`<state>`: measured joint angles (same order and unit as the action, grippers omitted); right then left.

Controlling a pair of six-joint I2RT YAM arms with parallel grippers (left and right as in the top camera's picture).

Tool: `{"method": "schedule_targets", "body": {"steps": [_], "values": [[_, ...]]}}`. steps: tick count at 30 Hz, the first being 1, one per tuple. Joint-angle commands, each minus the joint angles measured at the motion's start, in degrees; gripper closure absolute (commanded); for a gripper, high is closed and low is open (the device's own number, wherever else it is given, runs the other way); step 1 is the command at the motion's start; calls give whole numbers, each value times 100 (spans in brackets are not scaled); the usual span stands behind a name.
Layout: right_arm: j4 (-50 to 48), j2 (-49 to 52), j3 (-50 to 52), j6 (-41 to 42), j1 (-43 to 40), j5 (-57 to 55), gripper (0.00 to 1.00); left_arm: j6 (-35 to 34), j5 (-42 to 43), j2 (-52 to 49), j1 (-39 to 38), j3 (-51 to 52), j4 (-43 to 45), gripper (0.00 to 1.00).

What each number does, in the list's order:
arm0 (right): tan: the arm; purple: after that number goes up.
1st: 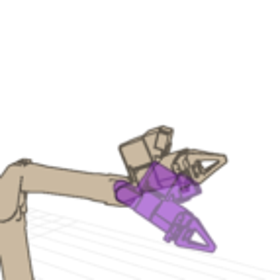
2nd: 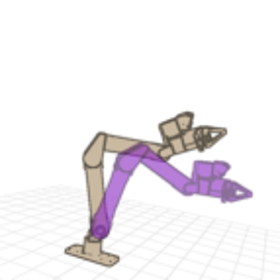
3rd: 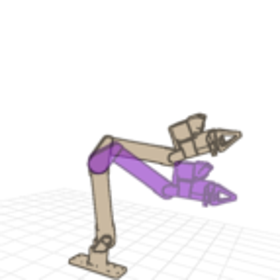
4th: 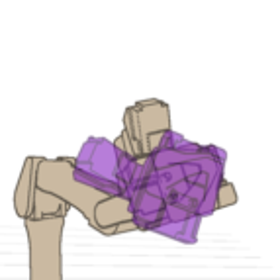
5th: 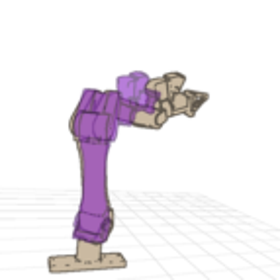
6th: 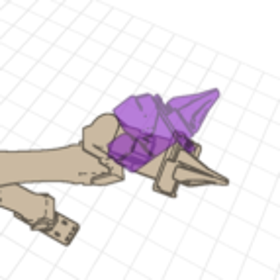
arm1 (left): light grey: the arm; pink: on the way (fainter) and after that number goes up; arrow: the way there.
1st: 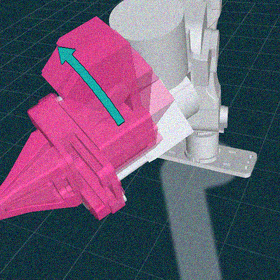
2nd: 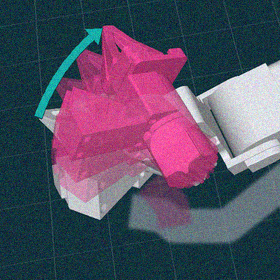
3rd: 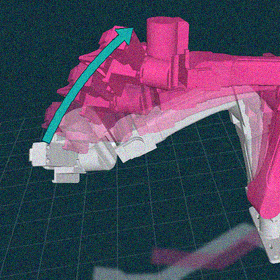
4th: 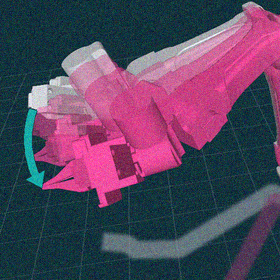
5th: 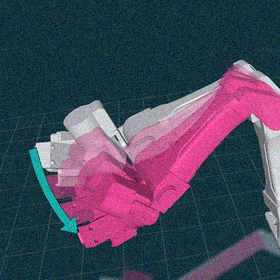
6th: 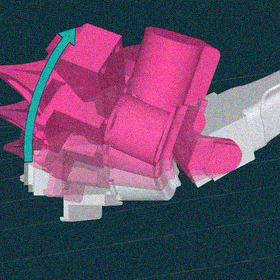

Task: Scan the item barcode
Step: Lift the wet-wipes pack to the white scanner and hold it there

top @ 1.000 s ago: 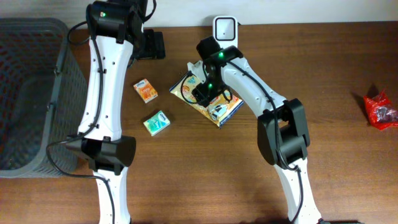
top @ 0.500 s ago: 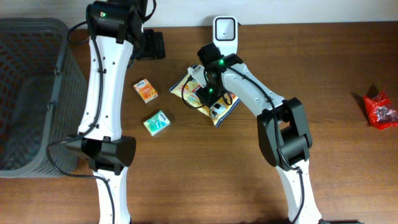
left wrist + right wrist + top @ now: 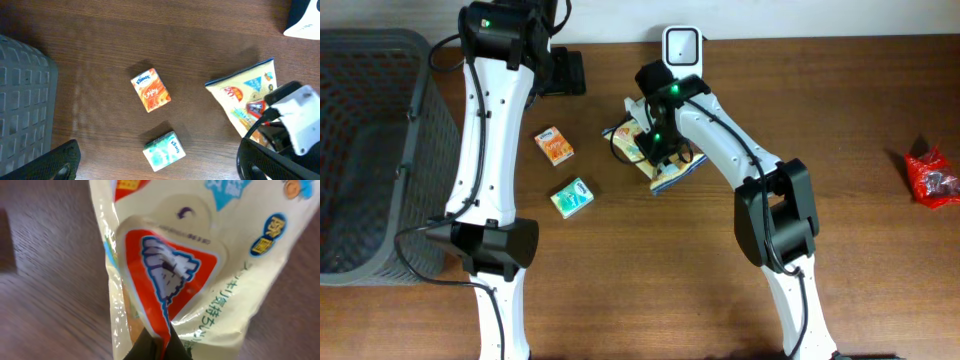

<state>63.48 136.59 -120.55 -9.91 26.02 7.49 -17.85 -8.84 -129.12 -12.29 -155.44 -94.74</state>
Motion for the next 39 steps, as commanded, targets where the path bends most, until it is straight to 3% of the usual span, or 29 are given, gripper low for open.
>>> {"method": "schedule_targets", "body": {"steps": [1, 8, 16, 21, 25, 30, 39], "values": [[155, 4, -881, 566, -122, -66, 96, -76, -59, -35, 46, 28, -9, 1], [15, 4, -2083, 894, -365, -68, 96, -76, -61, -35, 48, 28, -9, 1], [-181, -7, -2166, 1106, -442, 308, 96, -76, -61, -35, 48, 31, -4, 1], [748, -101, -2168, 1805, -555, 1117, 96, -76, -63, -35, 48, 31, -2, 1], [2186, -125, -2262, 1862, -887, 2323, 96, -76, -61, -35, 48, 31, -9, 1], [3388, -125, -2260, 1989, -1327, 3012, 96, -76, -61, -35, 48, 37, -4, 1], [3386, -125, -2260, 2009, -1628, 3517, 96, -76, -59, -35, 48, 37, -92, 1]]}}
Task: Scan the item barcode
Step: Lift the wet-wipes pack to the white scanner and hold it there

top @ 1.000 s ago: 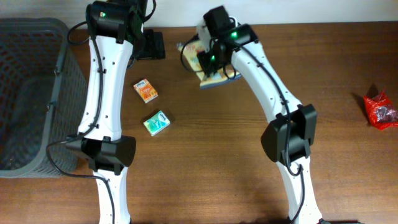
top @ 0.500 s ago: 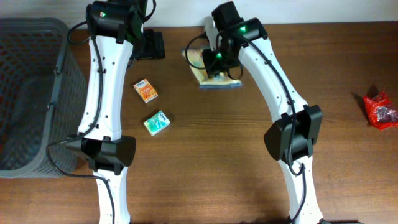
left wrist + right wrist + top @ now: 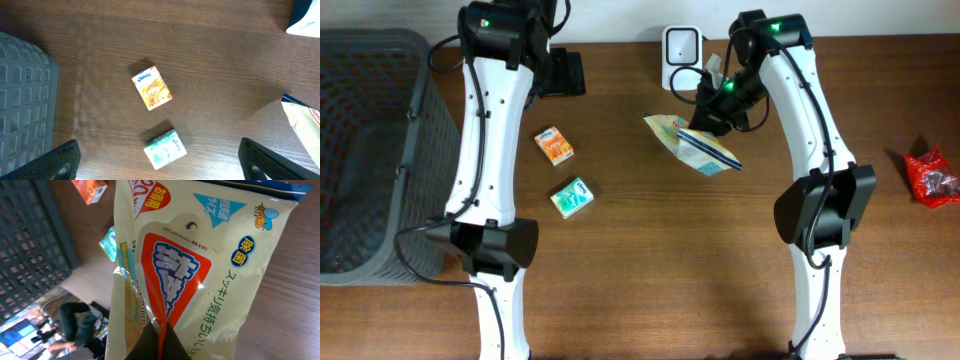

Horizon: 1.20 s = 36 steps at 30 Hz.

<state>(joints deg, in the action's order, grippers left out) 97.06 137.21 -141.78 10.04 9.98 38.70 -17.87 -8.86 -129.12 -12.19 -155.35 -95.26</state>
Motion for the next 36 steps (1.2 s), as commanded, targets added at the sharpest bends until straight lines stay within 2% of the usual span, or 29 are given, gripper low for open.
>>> {"method": "schedule_targets", "body": {"steps": [1, 4, 8, 15, 20, 24, 30, 36], "values": [[28, -186, -138, 13, -33, 396, 96, -74, -57, -35, 37, 28, -39, 1], [-26, -186, -138, 15, -35, 240, 96, -74, -57, -35, 37, 28, -39, 1], [-601, -186, -138, 396, -22, -802, 96, -74, -57, -35, 37, 28, -39, 1], [-2437, -186, -138, 354, -11, -2201, 96, -74, -59, -35, 37, 39, -17, 1], [-3314, -184, -127, 68, 201, -4275, 96, -74, -59, -35, 37, 39, 28, 1], [-4057, -175, -46, -129, 323, -4389, 96, -74, -59, -35, 35, 39, 105, 1], [-5213, -170, 590, -149, 466, -4393, 96, -74, -59, -35, 37, 44, 157, 1], [-5504, -170, 1012, -146, 466, -4328, 96, -74, -59, -35, 37, 44, 170, 1]]}}
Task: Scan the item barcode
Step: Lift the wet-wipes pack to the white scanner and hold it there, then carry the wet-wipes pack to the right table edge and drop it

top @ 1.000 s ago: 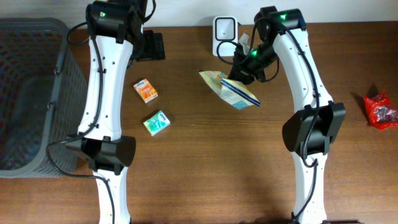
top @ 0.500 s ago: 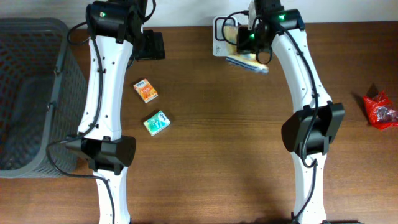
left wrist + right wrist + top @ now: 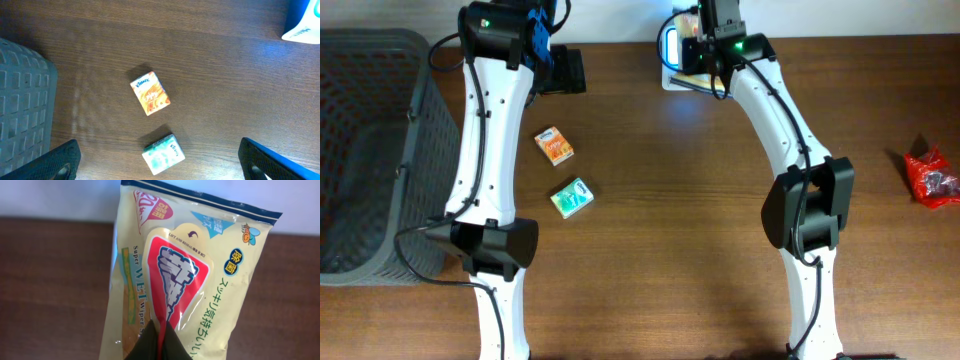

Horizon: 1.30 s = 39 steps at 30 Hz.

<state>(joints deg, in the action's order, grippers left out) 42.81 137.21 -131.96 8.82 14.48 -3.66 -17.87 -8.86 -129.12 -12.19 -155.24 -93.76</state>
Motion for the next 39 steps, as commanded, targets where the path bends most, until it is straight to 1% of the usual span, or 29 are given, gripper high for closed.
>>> {"method": "schedule_targets", "body": {"steps": [1, 9, 16, 19, 21, 24, 26, 28, 30, 32, 35, 39], "values": [[-96, -170, 28, -26, 17, -92, 96, -74, -59, -35, 37, 33, 28, 1], [-83, -264, -15, -24, 20, -94, 96, -74, -59, -35, 37, 33, 50, 1], [240, -824, -17, -24, 7, -269, 96, -76, -52, -35, 35, 33, 90, 1], [459, -999, -17, -20, 7, -866, 96, -74, -37, -35, 35, 33, 90, 1], [702, -1145, -15, -7, -28, -1674, 96, -74, -37, -35, 35, 33, 81, 1], [1147, -1318, -17, 531, -201, -2850, 96, -74, -37, -35, 35, 33, 2, 1], [1602, -1412, -17, 787, -518, -3209, 96, -74, -37, -35, 35, 33, -48, 1], [1998, -1427, -15, 879, -859, -3198, 96, -74, -37, -35, 35, 33, -118, 1], [2553, -1401, 24, 1307, -1467, -3165, 96, -74, -37, -35, 35, 33, -256, 1], [2861, -1390, 103, 1576, -2000, -2905, 96, -74, -33, -35, 35, 33, -297, 1], [3042, -1390, 319, 1569, -2837, -2308, 96, -74, 81, -35, 35, 33, -297, 1], [3047, -1390, 835, 1569, -3882, -1650, 96, -74, 160, -35, 35, 33, -289, 1]]}}
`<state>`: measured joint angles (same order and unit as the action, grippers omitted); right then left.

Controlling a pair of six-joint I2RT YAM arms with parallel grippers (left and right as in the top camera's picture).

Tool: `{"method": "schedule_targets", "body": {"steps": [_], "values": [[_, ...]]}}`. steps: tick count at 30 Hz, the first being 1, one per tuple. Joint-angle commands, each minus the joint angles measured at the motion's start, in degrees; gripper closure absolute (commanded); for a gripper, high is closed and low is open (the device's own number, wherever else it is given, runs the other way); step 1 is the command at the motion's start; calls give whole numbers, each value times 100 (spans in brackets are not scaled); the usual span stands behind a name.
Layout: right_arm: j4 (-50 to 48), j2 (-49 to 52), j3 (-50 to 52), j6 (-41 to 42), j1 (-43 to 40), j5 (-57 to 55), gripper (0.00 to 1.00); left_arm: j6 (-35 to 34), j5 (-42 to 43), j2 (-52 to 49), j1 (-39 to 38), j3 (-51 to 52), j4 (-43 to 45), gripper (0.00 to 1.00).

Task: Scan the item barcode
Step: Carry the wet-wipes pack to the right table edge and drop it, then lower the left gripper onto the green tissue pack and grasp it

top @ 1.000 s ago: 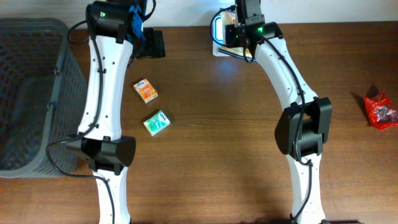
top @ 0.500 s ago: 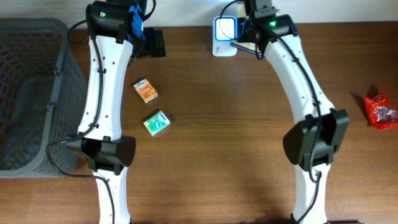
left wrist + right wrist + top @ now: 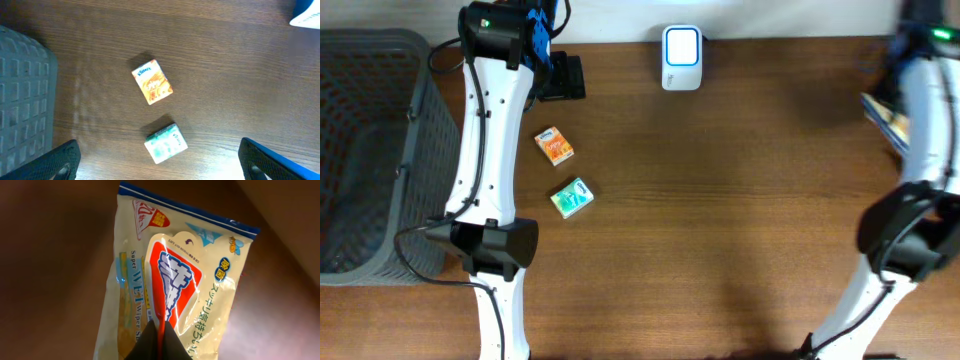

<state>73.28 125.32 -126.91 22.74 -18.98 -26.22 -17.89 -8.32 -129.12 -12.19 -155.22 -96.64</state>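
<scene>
The white barcode scanner point(image 3: 681, 45) stands at the table's back edge, and its corner point(image 3: 307, 15) also shows in the left wrist view. My right gripper point(image 3: 159, 335) is shut on a cream wet wipes pack point(image 3: 175, 280) with a red and blue label. In the overhead view that pack point(image 3: 880, 110) is at the far right, well away from the scanner. My left gripper point(image 3: 160, 162) is open and empty, high above two tissue packs.
An orange tissue pack point(image 3: 554, 146) and a green tissue pack point(image 3: 572, 197) lie left of centre. A dark grey basket point(image 3: 370, 150) fills the left edge. The left arm point(image 3: 490, 130) stretches from the front to the back left.
My right gripper, still shut on the wet wipes pack, was at the scanner and is now at the table's far right. The left arm has not moved.
My right gripper was shut on the wet wipes pack lying on the table in front of the scanner. Then it held the pack raised just right of the scanner. Then the pack was at the scanner, which glowed blue. Now the pack is at the far right.
</scene>
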Motion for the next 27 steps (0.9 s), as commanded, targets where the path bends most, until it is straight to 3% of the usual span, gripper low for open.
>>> {"method": "schedule_targets", "body": {"steps": [1, 3, 4, 7, 8, 13, 22, 27], "values": [[-9, -201, 398, 177, -654, 719, 96, -72, 107, -35, 35, 31, 11, 1], [-72, -197, 616, 177, -977, 1104, 92, -74, 107, -35, 35, 31, 31, 1], [-92, -197, 688, 177, -1095, 1235, 80, -74, 107, -35, 35, 31, 35, 1], [-81, -197, 761, 151, -1274, 1311, 9, -74, 107, -35, 35, 31, 35, 1], [-26, -219, 728, 131, -1298, 1316, 0, -74, 105, -35, 35, 31, 35, 1], [455, -544, 326, 133, -1281, 1370, 2, -72, 105, -35, 35, 31, 26, 1], [1073, -2492, 238, 136, -1263, 3709, 2, -74, 74, -35, 44, 428, 15, 1], [1495, -2782, 240, 133, -1038, 3912, 2, -70, 146, -35, 37, 1025, 44, 1]]}}
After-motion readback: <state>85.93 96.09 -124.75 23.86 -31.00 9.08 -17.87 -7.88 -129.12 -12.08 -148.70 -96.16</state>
